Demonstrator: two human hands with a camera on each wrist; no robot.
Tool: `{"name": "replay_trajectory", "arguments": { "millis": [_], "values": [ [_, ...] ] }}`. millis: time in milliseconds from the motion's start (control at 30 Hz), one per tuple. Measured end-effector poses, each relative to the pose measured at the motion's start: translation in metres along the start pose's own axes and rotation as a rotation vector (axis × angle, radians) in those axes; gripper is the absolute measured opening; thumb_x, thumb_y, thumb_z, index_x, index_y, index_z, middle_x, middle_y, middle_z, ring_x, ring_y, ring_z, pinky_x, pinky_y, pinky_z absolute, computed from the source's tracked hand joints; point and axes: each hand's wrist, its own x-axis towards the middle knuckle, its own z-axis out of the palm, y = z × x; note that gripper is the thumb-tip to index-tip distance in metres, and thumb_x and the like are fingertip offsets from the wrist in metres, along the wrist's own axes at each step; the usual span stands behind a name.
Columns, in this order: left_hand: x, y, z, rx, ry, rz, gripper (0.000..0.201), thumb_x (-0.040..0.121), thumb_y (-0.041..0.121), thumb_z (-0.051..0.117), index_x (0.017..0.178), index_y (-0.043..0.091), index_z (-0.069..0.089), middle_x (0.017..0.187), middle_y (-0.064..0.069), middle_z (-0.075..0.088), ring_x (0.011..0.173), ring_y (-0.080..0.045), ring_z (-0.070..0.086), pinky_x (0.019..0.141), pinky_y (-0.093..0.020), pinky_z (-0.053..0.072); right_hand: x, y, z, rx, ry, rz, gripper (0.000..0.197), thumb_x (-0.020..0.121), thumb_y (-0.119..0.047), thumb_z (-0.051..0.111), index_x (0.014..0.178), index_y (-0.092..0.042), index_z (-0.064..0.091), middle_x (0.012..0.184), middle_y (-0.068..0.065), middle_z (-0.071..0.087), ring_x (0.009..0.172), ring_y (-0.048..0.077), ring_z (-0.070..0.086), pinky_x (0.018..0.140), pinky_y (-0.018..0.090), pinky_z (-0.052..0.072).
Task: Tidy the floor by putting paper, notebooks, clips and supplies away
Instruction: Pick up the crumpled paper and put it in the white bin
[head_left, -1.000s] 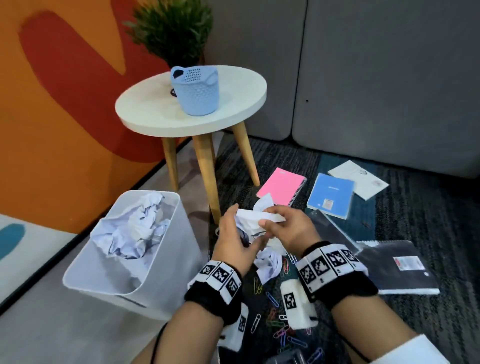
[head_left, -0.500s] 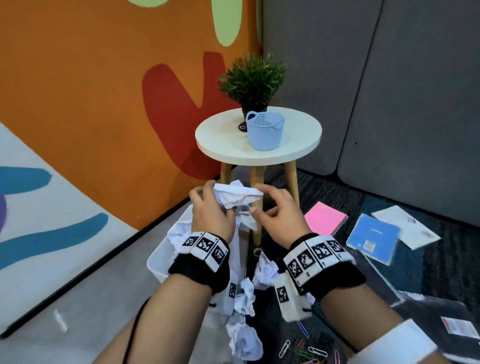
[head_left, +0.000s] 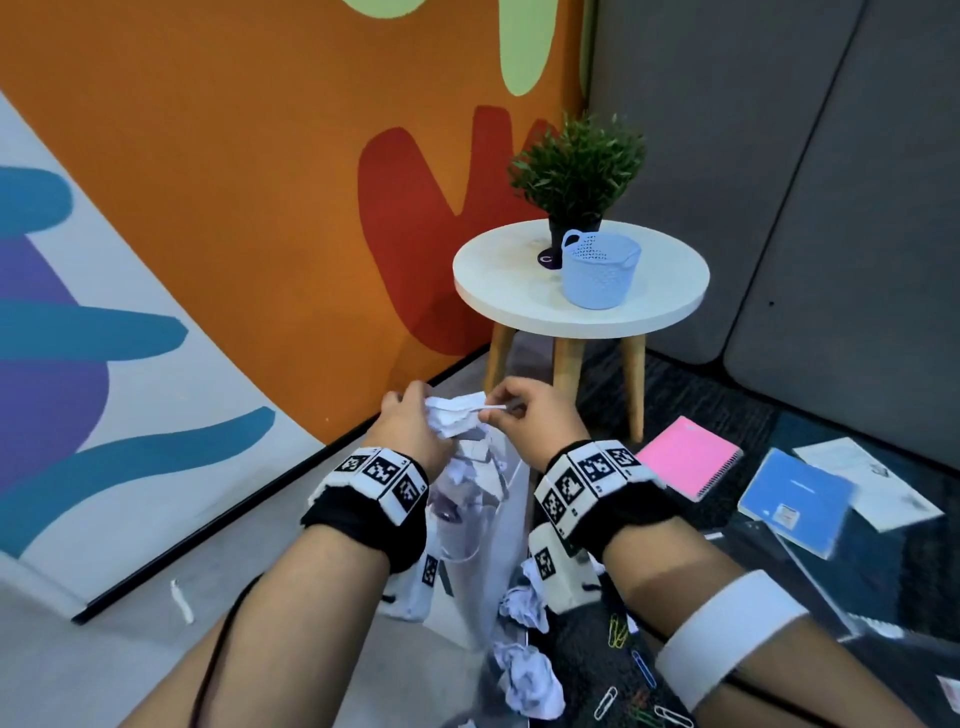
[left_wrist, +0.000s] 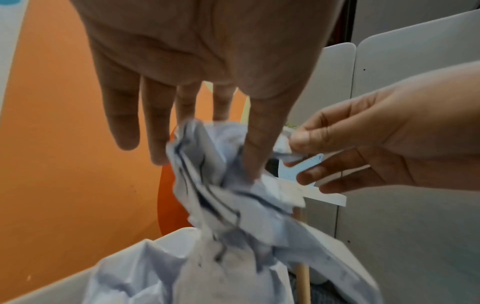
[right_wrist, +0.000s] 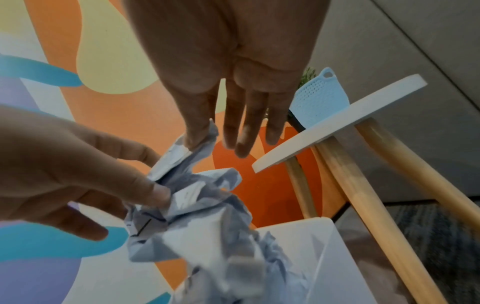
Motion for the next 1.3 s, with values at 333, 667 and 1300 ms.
{"name": "replay_trajectory", "arguments": {
  "millis": [333,667,1300],
  "values": [
    [0.029,-0.019,0.023,0.395,-0.188,0.190,0.033,0.092,0.029,0.053,0.124,0.035,0.056,0.133,0.003,0.047,0.124,-0.021,0.046,0.098,-0.034,0.044,-0.007,0.034,0.035,-0.378,-0.093,0.084,0.017,0.082,-0.040,0.067,0.088,-0.026,0.074,0.103,-0.003,0.046,0.109,0.018,0.046,0.090,0.038,0.046],
    [0.057,-0.028,0.058,0.462,-0.313,0.167,0.025,0.079,0.025,0.065,0.101,0.036,0.067,0.117,0.012,0.061,0.104,-0.016,0.063,0.088,-0.027,0.050,-0.014,0.056,0.054,-0.505,-0.167,0.060,0.023,0.085,-0.041,0.060,0.100,-0.029,0.073,0.116,0.000,0.050,0.114,0.021,0.044,0.097,0.035,0.040],
    [0.071,0.010,0.084,0.621,-0.414,0.270,0.064,0.086,0.010,0.050,0.145,0.022,0.031,0.138,-0.004,0.050,0.121,-0.024,0.053,0.098,-0.034,0.046,-0.022,0.085,0.040,-0.343,-0.249,0.051,0.035,0.089,-0.039,0.054,0.123,-0.029,0.058,0.143,-0.004,0.040,0.130,0.021,0.040,0.106,0.036,0.038]
  ]
}}
